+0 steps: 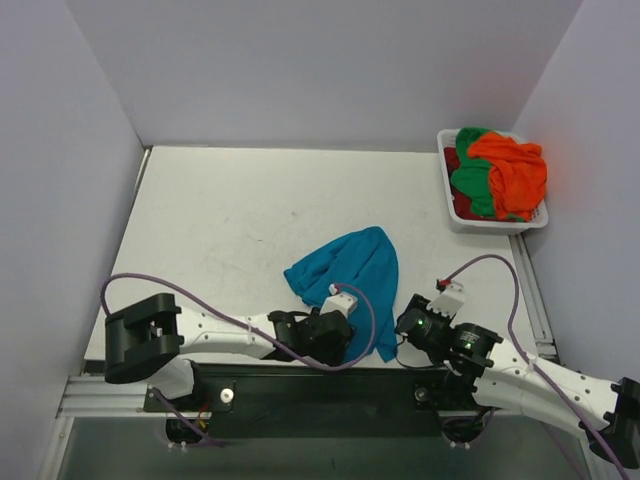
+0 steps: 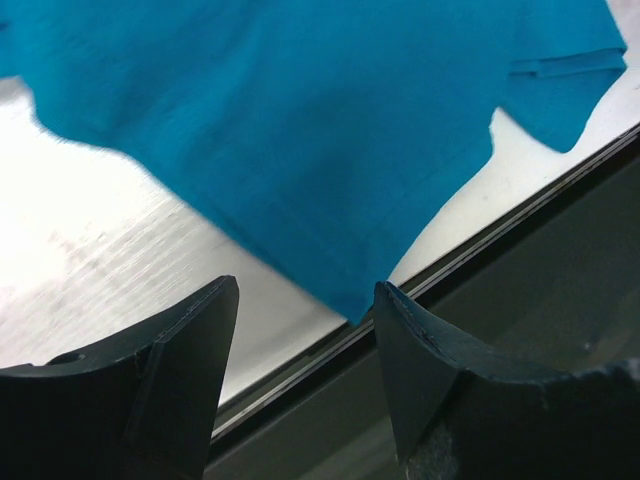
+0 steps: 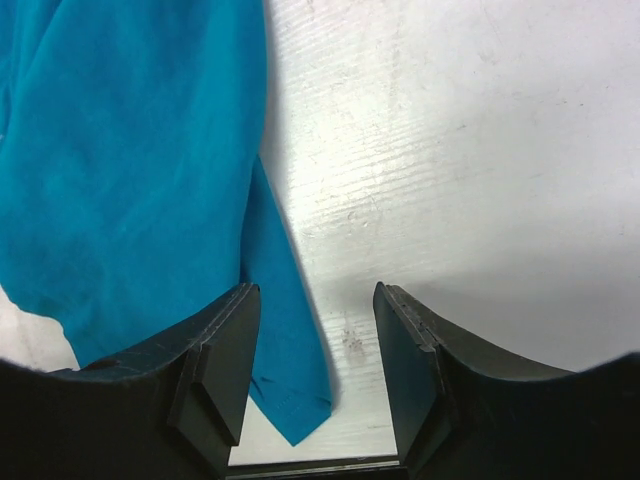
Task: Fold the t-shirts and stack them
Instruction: Flatten out the tshirt
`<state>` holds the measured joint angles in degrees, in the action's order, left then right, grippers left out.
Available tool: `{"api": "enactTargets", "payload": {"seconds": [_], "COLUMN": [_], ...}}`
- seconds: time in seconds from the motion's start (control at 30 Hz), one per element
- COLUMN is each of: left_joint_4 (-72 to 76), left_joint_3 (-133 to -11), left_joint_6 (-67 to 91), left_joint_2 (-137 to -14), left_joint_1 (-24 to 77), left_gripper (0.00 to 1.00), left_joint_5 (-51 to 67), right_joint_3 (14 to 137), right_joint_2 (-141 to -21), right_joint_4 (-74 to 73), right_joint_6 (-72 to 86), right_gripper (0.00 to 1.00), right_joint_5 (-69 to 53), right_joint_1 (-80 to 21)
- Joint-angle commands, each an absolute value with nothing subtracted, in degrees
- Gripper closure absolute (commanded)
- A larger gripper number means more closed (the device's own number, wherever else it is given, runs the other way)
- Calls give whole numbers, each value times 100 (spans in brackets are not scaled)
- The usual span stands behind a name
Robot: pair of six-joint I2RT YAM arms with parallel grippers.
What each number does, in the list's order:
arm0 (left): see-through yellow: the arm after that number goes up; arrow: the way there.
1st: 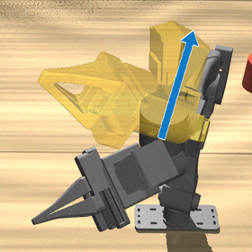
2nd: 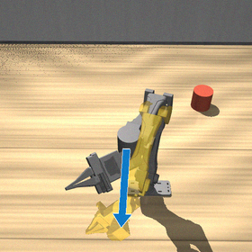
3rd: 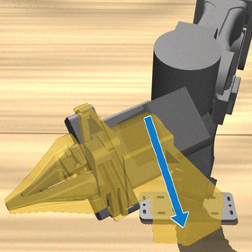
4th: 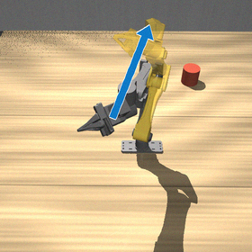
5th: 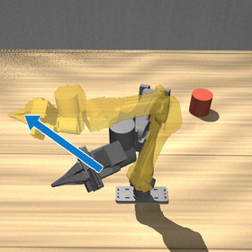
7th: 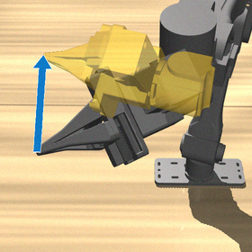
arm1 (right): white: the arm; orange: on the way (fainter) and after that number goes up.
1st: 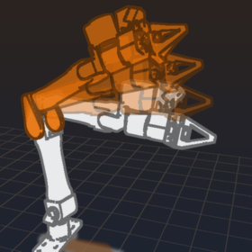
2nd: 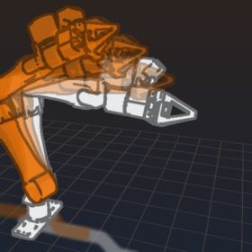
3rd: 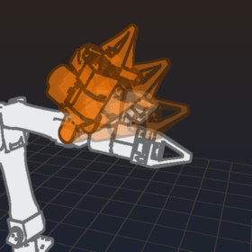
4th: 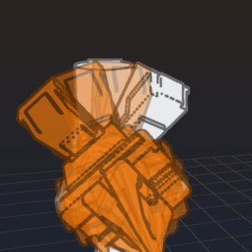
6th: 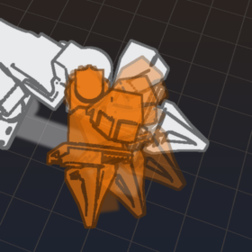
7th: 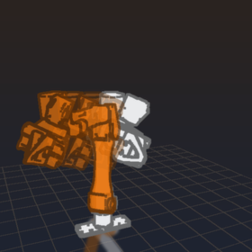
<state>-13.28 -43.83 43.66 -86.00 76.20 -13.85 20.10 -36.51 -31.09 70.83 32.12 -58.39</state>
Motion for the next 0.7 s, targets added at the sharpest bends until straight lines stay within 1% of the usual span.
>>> {"api": "enactTargets", "payload": {"seconds": [0.0,0.13,0.23,0.3,0.37,0.43,0.47,0.57,0.67], "left_joint_4": [-1529,-1721,-1881,-1881,-1942,-2205,-2319,-2768,-2883], "left_joint_3": [-4869,-5185,-5300,-5309,-5335,-5370,-5361,-5274,-4975], "left_joint_6": [4026,3929,3920,3937,4034,4244,4341,4596,4614], "left_joint_2": [-8911,-9368,-9667,-9790,-10001,-10055,-10002,-9476,-8554], "left_joint_1": [7734,7752,7787,7831,7831,7831,7822,7630,7164], "left_gripper": [32,37,45,52,71,92,100,100,100], "left_joint_5": [-1626,-1678,-1758,-1758,-1810,-2108,-2283,-2838,-2874], "right_joint_3": [1951,1934,1907,1881,1881,1872,1872,1907,1960], "right_joint_2": [-3700,-3823,-3788,-3771,-3735,-3744,-3770,-3911,-4270], "right_joint_4": [-3349,-3349,-3349,-3349,-3340,-3340,-3331,-3209,-2866], "right_joint_6": [6891,6952,6978,6987,6987,6987,6987,6865,6689], "right_gripper": [51,52,52,52,52,52,52,53,54], "right_joint_5": [3164,3120,3111,3111,3120,3094,3085,2971,2796], "right_joint_1": [-5783,-5783,-5792,-5783,-5783,-5783,-5792,-5809,-5888]}}
